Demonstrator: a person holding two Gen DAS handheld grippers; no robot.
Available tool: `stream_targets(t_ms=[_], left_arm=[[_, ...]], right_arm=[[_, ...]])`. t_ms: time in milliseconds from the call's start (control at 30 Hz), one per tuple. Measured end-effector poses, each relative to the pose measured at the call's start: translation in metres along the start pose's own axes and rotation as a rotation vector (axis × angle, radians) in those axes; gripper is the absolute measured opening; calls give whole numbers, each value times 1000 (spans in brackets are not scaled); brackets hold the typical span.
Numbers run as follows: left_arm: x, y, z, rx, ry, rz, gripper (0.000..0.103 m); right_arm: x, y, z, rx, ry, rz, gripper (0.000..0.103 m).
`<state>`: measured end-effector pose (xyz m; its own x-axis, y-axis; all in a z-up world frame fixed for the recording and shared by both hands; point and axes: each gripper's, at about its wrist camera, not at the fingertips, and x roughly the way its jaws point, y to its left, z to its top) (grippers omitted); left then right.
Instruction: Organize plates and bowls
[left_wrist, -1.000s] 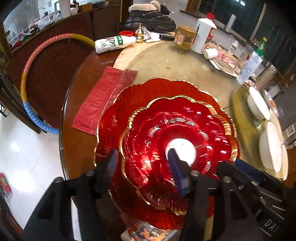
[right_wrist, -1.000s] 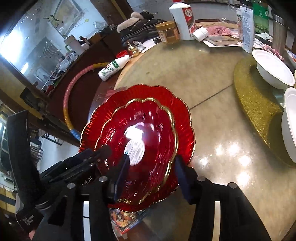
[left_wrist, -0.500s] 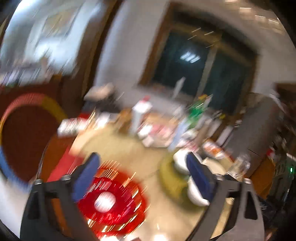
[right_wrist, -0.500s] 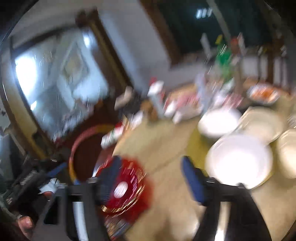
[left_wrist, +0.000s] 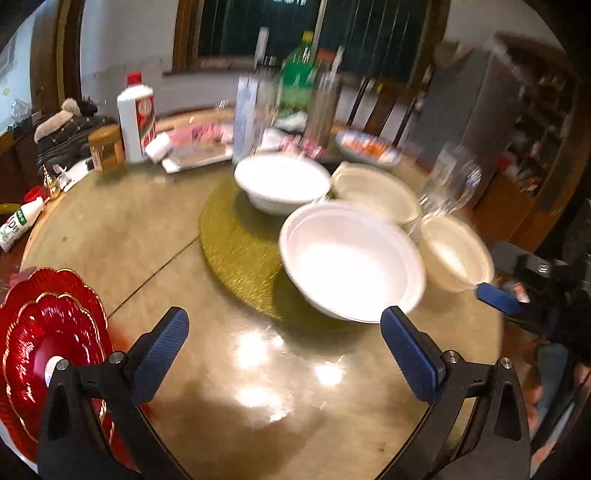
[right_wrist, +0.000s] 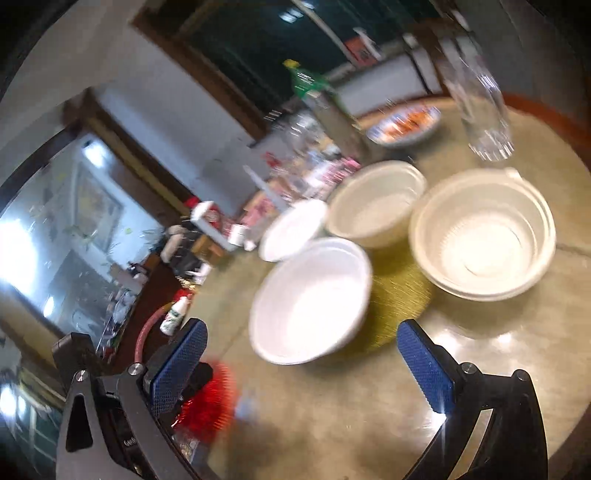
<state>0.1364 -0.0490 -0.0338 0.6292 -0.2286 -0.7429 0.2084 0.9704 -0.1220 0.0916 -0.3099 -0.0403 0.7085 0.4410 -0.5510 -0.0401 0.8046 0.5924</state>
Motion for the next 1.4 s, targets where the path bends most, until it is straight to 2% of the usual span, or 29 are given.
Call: stream_targets(t_ms=[67,200,267,333,400,467,500,533,567,600,667,700,767,867,1067,1233,1400], left_arm=[[13,-2,2,22,50,42,103],[26,-2,5,9,63,33,103],[29,-2,10,-16,62,10,103],[36,-3,15,-44,88,15,103],[45,-5,18,-76,128,1,103],[54,-6,21,-107,140,13,99],[58,-7,22,-115,144,15,93],[63,-9,23,-113,157,19,88],[68,-11,23,-105,181,28,74],[75,-13,23,-92,213,41,49],[90,-18,21,-55,281,59,14],[94,-19,19,-50,292,45,14],[91,-21,17,-41,270,47,14],[77,-20,15,-36,225,47,13],[30,-7,6,-38,97,74,13],[-21,30,-13,-99,-26,114,13],[-61,78,-34,-191,-102,181,13]], right_arm=[[13,-19,7,66,50,12,102],[34,-38,16,109,119,-4,97],[46,-44,19,128,168,-3,91],[55,-46,22,141,183,-6,89],[62,-47,25,134,191,-14,81],[71,-45,28,119,209,-30,63],[76,-43,29,115,223,-35,56],[79,-43,30,117,234,-43,43],[85,-45,30,119,252,-62,38],[88,-45,29,118,258,-66,37],[94,-45,26,116,270,-71,25],[95,-45,25,115,272,-72,24],[94,-41,22,101,270,-60,15],[88,-26,17,35,248,-113,14],[70,3,8,-15,207,-77,12],[65,48,-3,-100,183,-18,12],[70,106,-25,-228,199,39,11]])
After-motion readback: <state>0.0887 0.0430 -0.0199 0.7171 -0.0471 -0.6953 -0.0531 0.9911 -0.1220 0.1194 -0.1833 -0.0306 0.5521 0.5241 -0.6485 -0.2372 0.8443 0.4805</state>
